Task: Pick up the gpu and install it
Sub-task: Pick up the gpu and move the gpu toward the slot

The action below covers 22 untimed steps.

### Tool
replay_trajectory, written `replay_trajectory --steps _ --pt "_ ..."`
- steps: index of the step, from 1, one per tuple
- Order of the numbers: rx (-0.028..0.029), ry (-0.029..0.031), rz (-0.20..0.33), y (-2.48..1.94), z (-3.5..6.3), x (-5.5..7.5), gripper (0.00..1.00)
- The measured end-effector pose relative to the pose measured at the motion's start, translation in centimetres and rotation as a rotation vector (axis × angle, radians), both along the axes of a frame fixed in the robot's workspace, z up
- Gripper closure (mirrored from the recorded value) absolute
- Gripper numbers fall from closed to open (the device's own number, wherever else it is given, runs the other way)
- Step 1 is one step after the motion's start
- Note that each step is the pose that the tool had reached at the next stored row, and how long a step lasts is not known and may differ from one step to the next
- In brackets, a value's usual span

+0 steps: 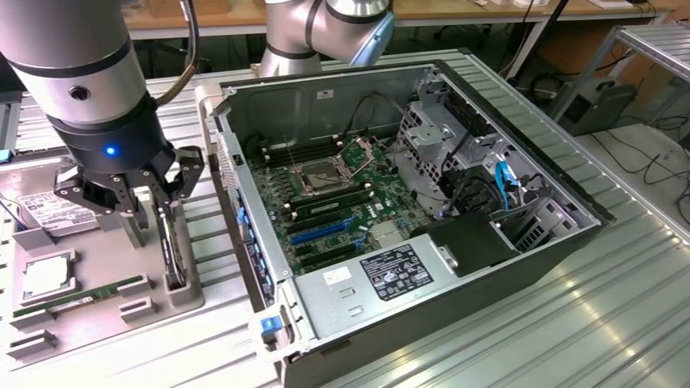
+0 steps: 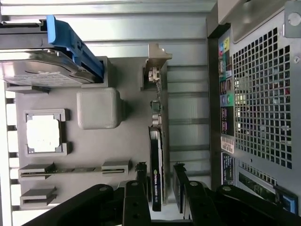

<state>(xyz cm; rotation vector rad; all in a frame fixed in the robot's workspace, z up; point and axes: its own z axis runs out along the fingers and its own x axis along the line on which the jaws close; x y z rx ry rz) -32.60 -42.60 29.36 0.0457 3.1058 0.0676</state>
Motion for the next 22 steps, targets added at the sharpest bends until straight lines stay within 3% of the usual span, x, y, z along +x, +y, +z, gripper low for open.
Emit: replay_trajectory --steps 11,14,18,22 --pt "0.0001 0.0 0.026 0.08 -2.08 0.1 0.64" --pt "-0.0001 0.0 0.025 0.37 -2.63 0.2 0.64" --pt "0.0001 -0.0001 0.024 1.18 -3.35 0.2 0.64" --pt "-0.0001 0.0 0.023 1.29 -4.11 0.2 0.64"
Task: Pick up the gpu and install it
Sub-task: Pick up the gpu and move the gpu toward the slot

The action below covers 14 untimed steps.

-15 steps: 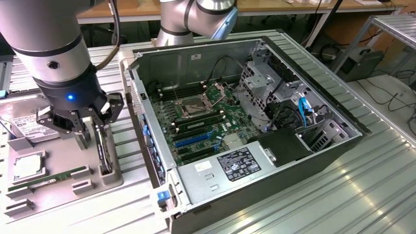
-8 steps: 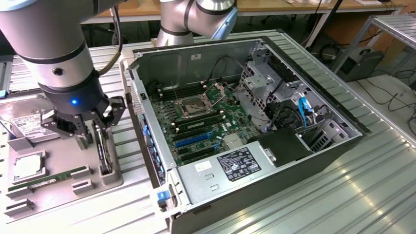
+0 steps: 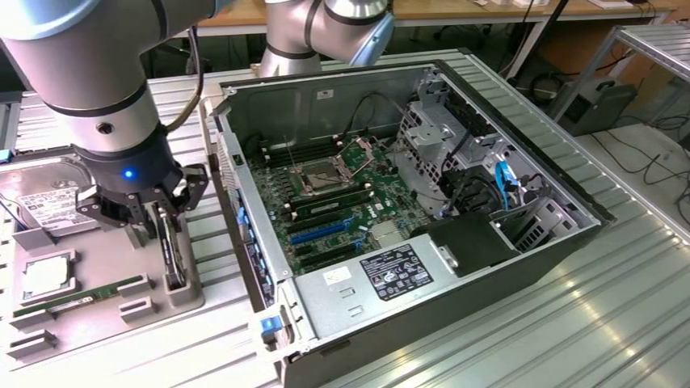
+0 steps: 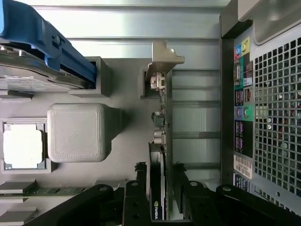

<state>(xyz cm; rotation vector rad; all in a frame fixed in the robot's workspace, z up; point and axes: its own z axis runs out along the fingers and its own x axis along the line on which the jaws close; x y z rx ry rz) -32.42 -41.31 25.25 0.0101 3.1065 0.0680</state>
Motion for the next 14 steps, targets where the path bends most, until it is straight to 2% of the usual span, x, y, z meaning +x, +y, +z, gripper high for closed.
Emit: replay_trajectory --steps 14 --pt "0.0 0.0005 -0.026 -0.13 -0.88 -0.03 0.64"
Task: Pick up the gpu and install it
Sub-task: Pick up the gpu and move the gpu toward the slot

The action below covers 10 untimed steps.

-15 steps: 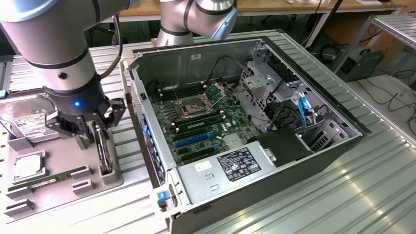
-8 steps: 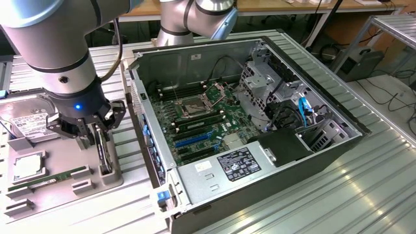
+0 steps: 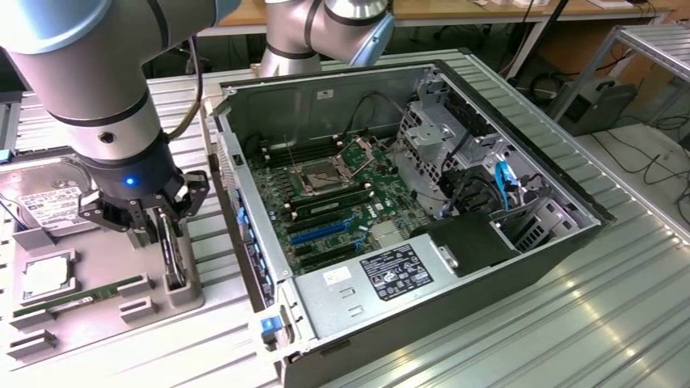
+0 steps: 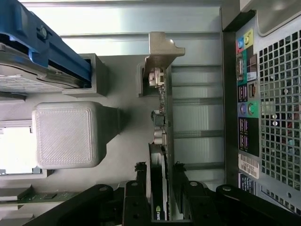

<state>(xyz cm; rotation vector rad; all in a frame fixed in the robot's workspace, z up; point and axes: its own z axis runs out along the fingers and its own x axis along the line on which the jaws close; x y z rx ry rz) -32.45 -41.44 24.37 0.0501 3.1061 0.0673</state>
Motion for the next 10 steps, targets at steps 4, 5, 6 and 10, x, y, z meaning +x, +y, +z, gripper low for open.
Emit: replay_trajectory --steps 4,5,6,10 --pt "0.0 0.0042 -0.002 -0.01 -0.24 0.0 0.64" --pt "0.0 0.0056 -0.003 -0.01 -0.29 0.0 0.64" --pt "0.0 0.0068 -0.004 -0.01 -0.32 -0.01 0.64" --pt "0.0014 0.0069 -0.008 -0.01 -0.34 0.0 0.65"
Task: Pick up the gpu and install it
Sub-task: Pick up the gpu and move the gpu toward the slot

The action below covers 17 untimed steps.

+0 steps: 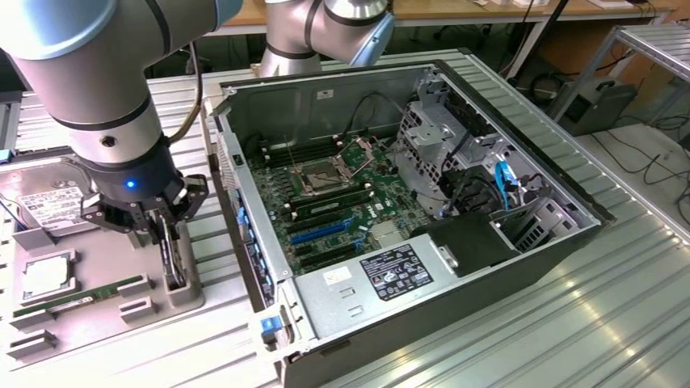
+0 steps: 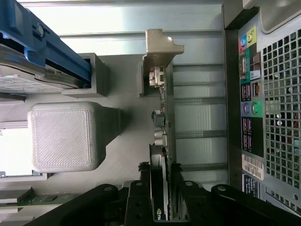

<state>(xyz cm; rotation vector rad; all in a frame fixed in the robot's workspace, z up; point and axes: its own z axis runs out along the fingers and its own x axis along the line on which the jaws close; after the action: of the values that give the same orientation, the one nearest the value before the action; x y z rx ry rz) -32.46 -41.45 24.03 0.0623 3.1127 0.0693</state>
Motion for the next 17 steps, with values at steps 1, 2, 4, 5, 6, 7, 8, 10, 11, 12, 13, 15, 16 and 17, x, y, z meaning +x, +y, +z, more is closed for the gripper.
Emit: replay_trajectory --steps 1,2,4,5,6,7,8,10,11,12,13,15,16,17 --pt "0.0 0.0 0.0 0.0 0.0 0.0 0.73" --pt "0.0 0.0 0.0 0.0 0.0 0.0 0.73" --pt "0.0 -0.0001 0.0 0.0 0.0 0.0 0.73" --pt "0.0 -0.0001 0.0 0.0 0.0 0.0 0.73" --pt "0.0 0.0 0.0 0.0 0.0 0.0 0.74" --pt "0.0 0.0004 0.001 -0.01 -0.01 0.01 0.74" --pt "0.0 0.0009 0.002 -0.01 -0.01 0.02 0.74" --pt "0.0001 0.0023 0.009 0.0 -0.01 0.09 0.74" --pt "0.0001 0.0035 0.017 0.0 -0.01 0.14 0.74" --pt "0.0 0.0045 0.021 0.0 -0.01 0.17 0.74" --pt "0.0 0.0055 0.028 0.0 -0.01 0.22 0.74" --pt "0.0 0.0058 0.032 0.0 -0.01 0.24 0.74" --pt "0.0 0.0058 0.032 0.0 -0.01 0.24 0.74" --pt "0.0 0.0059 0.032 0.0 -0.01 0.24 0.74"
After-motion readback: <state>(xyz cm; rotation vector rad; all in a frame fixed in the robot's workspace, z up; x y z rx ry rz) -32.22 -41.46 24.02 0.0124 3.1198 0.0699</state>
